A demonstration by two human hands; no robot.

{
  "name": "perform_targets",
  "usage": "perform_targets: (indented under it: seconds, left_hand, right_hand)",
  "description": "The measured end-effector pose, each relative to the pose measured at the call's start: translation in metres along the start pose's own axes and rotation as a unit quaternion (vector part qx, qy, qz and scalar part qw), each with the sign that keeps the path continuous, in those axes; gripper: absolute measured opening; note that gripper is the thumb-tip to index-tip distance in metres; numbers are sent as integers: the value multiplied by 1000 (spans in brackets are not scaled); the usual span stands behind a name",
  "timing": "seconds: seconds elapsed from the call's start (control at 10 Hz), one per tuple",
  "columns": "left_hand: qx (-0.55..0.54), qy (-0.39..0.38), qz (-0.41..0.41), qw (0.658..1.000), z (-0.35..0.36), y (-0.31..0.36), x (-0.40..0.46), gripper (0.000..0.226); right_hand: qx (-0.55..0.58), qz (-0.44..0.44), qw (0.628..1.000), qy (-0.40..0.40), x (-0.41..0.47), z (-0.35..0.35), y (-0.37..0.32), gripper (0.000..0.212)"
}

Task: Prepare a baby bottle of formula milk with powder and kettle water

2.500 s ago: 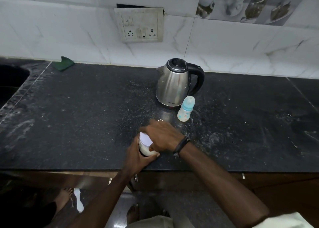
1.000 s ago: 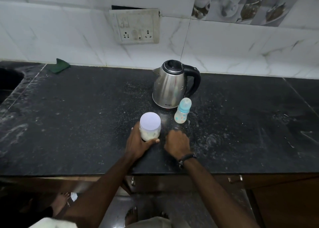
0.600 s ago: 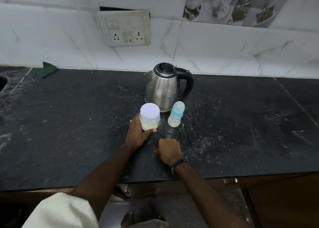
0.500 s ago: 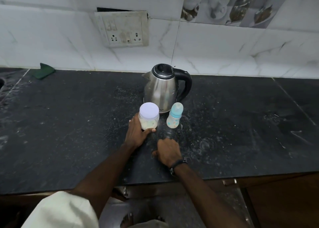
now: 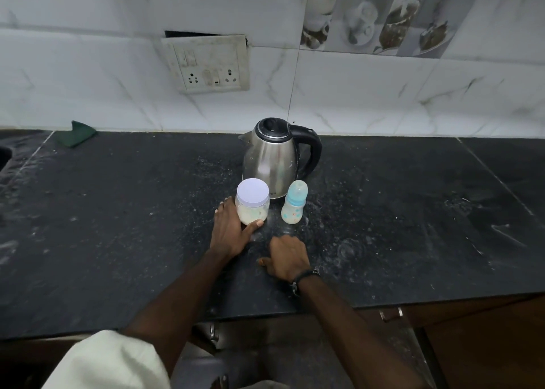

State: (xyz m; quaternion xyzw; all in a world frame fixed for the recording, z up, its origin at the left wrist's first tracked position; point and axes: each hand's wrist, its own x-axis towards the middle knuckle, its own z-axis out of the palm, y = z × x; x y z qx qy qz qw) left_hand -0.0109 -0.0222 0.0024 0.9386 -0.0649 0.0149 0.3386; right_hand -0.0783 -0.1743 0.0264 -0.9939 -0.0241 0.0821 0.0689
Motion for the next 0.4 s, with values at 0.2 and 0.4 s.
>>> perform_targets:
  seconds: [0.2, 0.4]
  left_hand:
    - [124, 3, 65, 990, 2, -10, -37, 101]
    - [217, 29, 146, 965, 12, -27, -61, 103]
  right_hand:
    - [105, 107, 977, 153, -16, 10, 14, 38]
    - [26, 83, 985, 152, -28, 34, 17, 89]
